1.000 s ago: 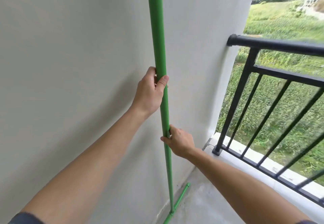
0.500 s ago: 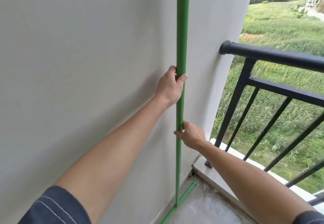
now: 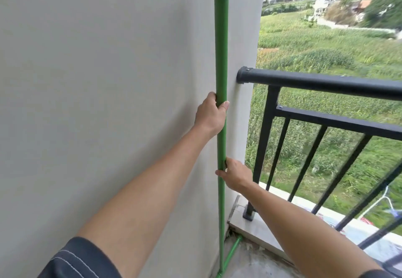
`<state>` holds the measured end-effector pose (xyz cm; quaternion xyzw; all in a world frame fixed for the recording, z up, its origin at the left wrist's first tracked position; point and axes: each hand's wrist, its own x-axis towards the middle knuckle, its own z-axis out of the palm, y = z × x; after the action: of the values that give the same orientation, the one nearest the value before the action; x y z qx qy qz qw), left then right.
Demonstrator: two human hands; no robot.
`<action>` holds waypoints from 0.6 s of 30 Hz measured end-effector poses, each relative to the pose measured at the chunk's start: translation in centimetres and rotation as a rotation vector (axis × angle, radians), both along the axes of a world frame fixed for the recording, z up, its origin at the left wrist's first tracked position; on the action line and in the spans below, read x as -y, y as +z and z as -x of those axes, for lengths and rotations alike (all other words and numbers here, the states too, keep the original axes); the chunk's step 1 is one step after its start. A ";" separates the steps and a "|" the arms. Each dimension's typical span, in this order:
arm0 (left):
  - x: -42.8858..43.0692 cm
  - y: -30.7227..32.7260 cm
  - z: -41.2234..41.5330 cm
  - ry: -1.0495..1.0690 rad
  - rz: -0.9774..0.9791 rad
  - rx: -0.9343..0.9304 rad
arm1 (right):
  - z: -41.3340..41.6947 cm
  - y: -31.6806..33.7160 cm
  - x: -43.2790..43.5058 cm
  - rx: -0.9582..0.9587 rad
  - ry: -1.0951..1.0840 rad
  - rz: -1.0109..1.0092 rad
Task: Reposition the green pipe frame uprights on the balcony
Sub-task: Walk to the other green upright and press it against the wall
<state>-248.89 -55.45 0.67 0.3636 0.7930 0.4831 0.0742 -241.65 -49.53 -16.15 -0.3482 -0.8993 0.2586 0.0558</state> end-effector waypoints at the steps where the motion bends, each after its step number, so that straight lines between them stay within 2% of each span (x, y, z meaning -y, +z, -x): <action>1: 0.1 -0.3 0.2 -0.007 -0.007 -0.009 | 0.0 -0.1 0.2 -0.007 -0.009 0.013; 11: 4.5 -3.0 0.9 0.006 -0.122 -0.126 | 0.5 -1.4 4.6 -0.011 -0.056 0.076; 18: 4.7 -3.2 0.4 0.006 -0.125 -0.053 | -4.4 -0.6 4.6 -0.121 -0.070 0.350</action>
<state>-249.31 -60.15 -2.56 0.3778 0.7640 0.5222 0.0289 -237.23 -54.10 -16.71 -0.3674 -0.8229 0.4295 0.0576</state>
